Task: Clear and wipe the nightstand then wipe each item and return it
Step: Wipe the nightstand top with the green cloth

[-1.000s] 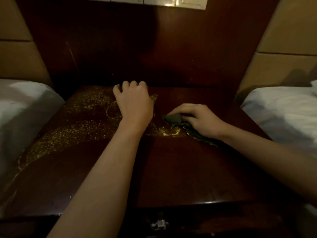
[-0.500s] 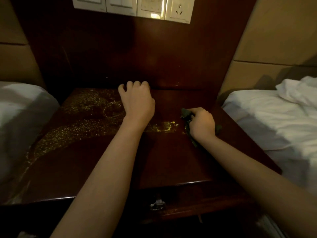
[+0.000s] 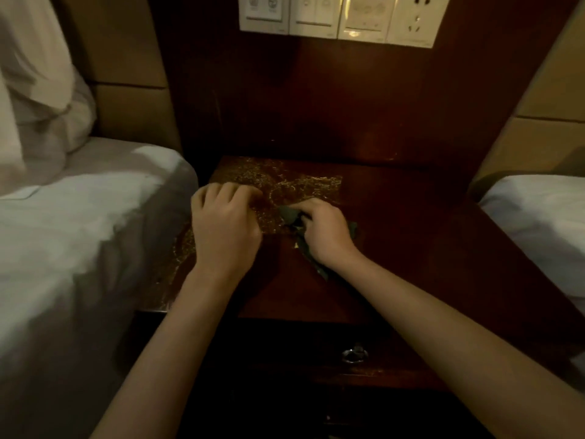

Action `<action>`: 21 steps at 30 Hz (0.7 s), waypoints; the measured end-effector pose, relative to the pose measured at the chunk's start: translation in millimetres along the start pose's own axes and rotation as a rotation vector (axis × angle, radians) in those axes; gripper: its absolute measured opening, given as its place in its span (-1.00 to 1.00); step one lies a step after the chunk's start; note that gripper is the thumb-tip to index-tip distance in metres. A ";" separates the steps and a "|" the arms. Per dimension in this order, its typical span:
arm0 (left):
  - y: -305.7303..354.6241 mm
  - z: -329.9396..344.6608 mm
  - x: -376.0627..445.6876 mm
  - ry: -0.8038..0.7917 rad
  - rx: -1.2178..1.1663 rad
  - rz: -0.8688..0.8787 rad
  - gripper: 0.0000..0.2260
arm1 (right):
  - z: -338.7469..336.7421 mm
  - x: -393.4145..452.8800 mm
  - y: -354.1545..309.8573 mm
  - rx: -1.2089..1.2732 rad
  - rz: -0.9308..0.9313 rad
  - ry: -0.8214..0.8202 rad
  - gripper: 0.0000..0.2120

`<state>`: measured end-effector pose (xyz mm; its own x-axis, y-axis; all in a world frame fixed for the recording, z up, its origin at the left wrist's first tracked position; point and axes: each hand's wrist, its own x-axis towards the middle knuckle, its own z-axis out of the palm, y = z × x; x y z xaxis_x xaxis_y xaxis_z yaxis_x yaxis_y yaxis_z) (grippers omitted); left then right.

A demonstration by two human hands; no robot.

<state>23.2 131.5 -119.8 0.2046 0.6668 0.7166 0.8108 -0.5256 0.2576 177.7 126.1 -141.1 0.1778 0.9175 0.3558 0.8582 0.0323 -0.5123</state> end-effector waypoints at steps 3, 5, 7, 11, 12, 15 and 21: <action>17.3 2.2 -11.0 0.053 -0.013 0.186 -0.72 | -4.1 1.3 6.5 -0.032 0.015 0.064 -0.60; 22.7 5.2 -12.1 0.051 -0.018 0.267 -0.73 | -8.9 5.0 16.5 -0.058 0.075 0.124 -0.59; 16.3 6.0 -9.8 0.006 -0.025 0.230 -0.71 | -16.7 11.4 29.5 -0.078 0.145 0.160 -0.60; -9.6 2.8 -5.3 -0.037 -0.021 0.074 -0.70 | -33.0 32.5 57.4 -0.133 0.272 0.184 -0.64; -13.3 1.8 -3.1 -0.058 -0.042 0.024 -0.73 | -35.4 39.1 64.0 -0.157 0.297 0.196 -0.65; -11.7 6.9 0.1 -0.185 -0.082 -0.069 -0.82 | -35.4 64.2 80.4 -0.278 0.392 0.189 -0.67; -0.7 27.8 0.0 -0.206 -0.018 0.107 -0.90 | -20.5 117.4 77.2 -0.340 0.418 0.134 -0.69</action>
<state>37.9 146.5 -138.0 0.3986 0.6995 0.5932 0.7690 -0.6074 0.1995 274.7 228.2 -122.8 0.5772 0.7657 0.2839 0.8047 -0.4739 -0.3577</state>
